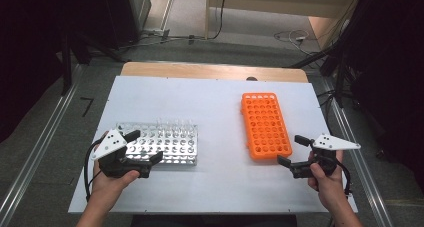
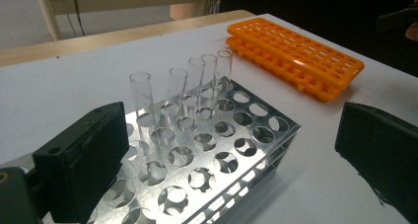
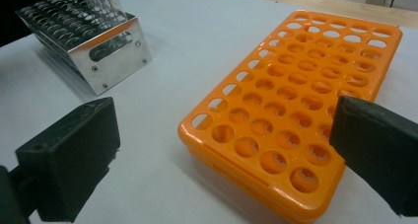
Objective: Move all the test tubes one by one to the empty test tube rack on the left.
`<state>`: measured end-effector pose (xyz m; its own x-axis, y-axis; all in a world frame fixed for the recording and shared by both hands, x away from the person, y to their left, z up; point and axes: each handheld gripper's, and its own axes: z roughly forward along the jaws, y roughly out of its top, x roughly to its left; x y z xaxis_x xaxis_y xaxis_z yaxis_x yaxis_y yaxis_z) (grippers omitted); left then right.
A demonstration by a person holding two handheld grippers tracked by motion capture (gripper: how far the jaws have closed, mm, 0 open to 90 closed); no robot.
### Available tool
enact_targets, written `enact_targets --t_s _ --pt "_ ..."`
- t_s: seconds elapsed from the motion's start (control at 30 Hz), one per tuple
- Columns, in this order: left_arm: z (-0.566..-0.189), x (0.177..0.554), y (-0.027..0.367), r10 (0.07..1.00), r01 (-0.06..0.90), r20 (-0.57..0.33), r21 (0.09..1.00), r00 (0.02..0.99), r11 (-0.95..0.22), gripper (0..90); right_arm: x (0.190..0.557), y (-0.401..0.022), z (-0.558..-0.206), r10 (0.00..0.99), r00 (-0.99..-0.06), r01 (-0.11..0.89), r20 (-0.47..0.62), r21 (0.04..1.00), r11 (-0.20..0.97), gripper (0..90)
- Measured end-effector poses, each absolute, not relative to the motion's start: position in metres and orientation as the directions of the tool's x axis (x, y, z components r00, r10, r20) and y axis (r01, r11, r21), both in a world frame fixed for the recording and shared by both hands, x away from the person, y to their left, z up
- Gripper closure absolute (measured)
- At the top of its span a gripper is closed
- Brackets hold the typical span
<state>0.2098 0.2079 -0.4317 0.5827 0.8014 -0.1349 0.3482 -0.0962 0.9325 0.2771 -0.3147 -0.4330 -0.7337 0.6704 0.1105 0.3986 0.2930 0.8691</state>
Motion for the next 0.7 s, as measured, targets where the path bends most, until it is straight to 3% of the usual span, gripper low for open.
enact_targets --t_s 0.43,0.7 --pt "-0.444 0.197 0.225 0.799 0.300 -0.109 0.949 0.591 -0.092 0.0 0.285 -0.337 -0.445 0.691 -0.717 0.394 0.094 0.872 0.290 0.0" --pt "-0.460 0.203 0.238 0.794 0.323 -0.166 0.946 0.585 -0.040 0.0 0.291 -0.351 -0.458 0.692 -0.714 0.389 0.103 0.880 0.271 0.0"
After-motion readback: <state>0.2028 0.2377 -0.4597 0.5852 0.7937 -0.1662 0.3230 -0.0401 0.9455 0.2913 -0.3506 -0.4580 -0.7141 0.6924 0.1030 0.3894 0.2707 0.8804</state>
